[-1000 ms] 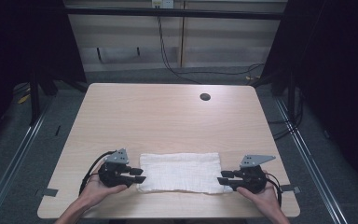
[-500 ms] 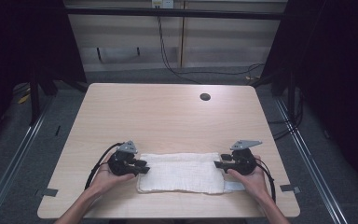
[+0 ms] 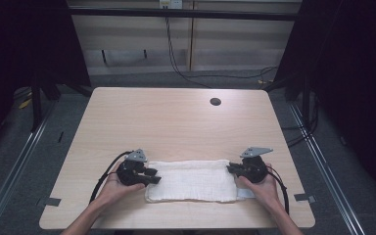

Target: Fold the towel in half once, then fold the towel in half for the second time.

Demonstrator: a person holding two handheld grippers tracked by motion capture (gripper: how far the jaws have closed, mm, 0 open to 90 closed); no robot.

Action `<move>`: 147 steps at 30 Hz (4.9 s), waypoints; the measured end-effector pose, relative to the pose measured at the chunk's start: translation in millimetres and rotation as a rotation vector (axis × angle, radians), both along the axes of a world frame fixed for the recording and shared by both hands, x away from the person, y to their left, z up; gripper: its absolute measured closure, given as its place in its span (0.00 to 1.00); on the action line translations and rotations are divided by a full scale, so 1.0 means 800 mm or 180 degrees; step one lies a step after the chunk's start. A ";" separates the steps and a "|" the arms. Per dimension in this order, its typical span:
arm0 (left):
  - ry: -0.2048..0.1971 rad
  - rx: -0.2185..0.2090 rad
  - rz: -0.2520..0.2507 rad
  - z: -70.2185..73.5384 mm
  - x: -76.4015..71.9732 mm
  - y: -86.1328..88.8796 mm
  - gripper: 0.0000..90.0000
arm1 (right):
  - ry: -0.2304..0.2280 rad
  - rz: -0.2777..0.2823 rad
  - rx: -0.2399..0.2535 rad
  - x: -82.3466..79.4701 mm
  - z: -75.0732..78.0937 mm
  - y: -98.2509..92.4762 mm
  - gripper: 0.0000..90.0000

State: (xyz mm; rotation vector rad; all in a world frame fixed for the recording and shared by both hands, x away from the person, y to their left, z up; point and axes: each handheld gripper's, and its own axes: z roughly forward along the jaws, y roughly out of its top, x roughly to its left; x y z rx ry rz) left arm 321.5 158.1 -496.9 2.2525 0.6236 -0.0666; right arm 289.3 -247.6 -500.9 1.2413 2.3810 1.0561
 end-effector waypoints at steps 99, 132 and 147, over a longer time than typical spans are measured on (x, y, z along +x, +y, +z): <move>0.0122 0.0093 0.0313 0.002 0.053 0.002 0.62 | -0.0017 0.1611 0.0134 -0.048 -0.002 0.272 0.92; 0.0070 -0.0369 0.0339 0.030 0.039 0.009 0.94 | -0.0066 0.1658 0.0590 -0.041 0.044 0.253 0.94; 0.0030 -0.0452 0.0326 0.048 0.038 0.017 0.95 | -0.0154 0.1587 0.0768 -0.043 0.063 0.243 0.94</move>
